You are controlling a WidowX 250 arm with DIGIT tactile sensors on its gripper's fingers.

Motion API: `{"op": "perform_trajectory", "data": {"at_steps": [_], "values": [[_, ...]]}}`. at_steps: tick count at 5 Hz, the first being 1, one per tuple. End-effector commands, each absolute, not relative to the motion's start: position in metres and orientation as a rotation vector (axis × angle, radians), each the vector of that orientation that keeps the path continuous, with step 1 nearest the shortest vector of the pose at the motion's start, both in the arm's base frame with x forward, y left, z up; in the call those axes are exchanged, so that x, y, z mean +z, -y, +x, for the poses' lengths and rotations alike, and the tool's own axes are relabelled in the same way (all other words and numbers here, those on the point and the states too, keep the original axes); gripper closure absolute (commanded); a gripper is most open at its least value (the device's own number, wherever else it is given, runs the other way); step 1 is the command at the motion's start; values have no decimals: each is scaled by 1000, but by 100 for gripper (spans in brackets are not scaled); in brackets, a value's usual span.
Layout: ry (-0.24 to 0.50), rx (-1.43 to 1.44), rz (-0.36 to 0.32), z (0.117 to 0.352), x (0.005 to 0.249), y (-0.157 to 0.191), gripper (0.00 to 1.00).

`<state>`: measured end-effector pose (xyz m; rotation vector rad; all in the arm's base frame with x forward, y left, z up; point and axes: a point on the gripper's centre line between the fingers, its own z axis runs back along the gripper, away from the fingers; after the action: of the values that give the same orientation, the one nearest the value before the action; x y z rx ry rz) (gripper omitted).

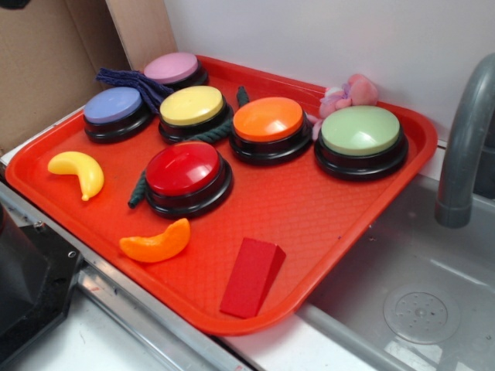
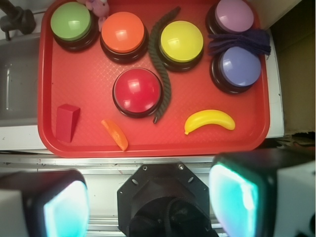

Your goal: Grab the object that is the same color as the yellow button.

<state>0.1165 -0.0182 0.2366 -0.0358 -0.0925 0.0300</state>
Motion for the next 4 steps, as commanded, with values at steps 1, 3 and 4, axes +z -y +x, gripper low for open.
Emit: {"op": "perform_trajectory", "data": {"at_steps": [1, 3, 4], "values": [[93, 30, -36, 116, 237, 18, 0], [120, 315, -14, 128, 223, 1, 0], [149, 564, 5, 133, 204, -20, 0]]}}
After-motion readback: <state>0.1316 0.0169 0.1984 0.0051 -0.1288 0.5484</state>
